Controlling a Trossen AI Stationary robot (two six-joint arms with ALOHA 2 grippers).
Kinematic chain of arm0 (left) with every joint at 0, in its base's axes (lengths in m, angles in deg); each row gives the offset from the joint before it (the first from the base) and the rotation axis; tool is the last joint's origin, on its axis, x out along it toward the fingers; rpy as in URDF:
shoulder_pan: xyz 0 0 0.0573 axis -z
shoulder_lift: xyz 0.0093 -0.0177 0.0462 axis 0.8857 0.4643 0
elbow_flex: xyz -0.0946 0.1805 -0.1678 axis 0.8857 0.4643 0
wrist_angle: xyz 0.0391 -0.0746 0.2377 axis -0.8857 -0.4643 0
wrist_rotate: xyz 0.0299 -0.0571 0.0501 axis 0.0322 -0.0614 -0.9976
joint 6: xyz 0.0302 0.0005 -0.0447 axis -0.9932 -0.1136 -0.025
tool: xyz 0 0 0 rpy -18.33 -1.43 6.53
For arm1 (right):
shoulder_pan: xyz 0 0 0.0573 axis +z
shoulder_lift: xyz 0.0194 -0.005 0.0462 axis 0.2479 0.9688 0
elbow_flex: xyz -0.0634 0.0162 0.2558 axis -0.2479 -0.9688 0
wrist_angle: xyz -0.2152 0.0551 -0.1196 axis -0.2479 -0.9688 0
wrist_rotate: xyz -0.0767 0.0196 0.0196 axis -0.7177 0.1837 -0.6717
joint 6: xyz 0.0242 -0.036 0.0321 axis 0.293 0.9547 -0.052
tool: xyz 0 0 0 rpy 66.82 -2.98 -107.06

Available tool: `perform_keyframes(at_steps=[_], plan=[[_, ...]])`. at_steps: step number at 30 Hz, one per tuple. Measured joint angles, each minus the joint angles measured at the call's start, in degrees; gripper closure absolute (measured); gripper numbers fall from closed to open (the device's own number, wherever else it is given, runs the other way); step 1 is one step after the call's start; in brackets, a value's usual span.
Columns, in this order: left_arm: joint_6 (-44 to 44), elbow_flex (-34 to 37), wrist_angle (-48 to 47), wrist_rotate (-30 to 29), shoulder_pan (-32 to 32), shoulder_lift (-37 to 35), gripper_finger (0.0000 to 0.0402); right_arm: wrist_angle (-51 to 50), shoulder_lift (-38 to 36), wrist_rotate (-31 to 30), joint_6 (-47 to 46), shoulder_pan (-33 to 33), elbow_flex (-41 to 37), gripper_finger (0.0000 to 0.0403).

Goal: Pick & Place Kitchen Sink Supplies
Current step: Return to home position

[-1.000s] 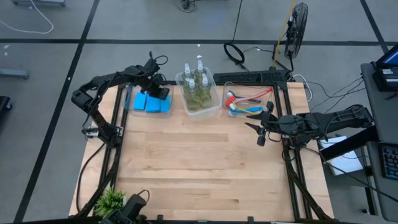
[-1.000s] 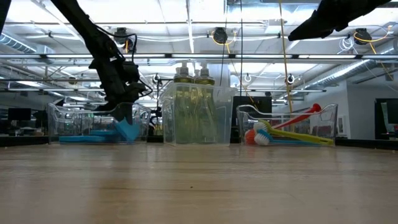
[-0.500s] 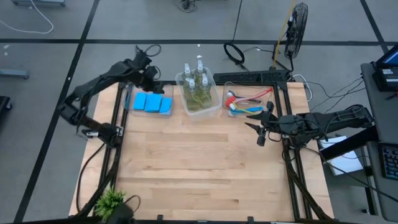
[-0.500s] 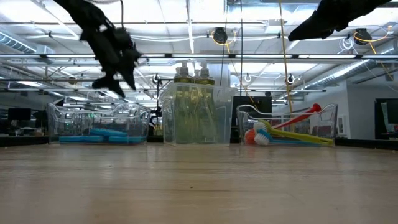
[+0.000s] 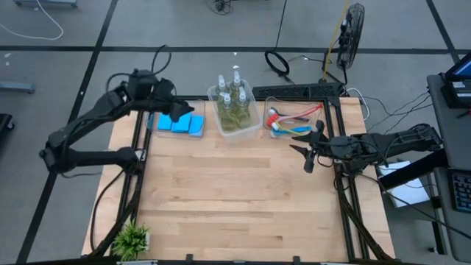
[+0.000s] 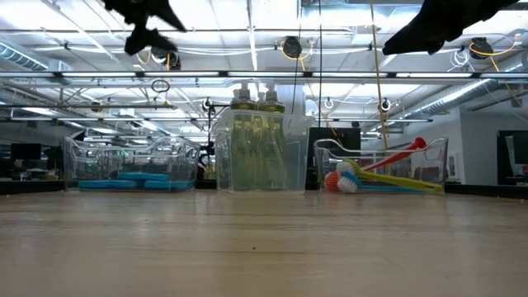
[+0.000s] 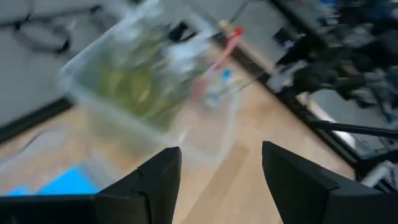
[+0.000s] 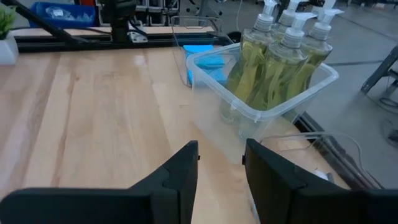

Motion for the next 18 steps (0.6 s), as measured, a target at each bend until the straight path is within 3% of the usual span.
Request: perform_keyframes(at_steps=[5, 11, 15, 18], plan=[[-2.7, 0.7, 8.6, -4.6, 12.5, -0.7, 0.0176, 0.0, 0.0, 0.1, -1.4, 0.0, 0.0, 0.0283], [-3.9, 7.8, 24.4, -11.7, 26.7, -0.3, 0.0176, 0.0, 0.0, 0.3, -2.1, 0.0, 0.0, 0.0284], [-2.0, 14.1, 32.8, -17.1, 33.0, -0.7, 0.0176, 0.0, 0.0, 0.4, -2.1, 0.0, 0.0, 0.0284], [-2.0, 17.3, 33.9, -18.6, 35.9, -2.1, 0.0176, 0.0, -0.1, 0.4, -2.1, 0.0, 0.0, 0.0285]])
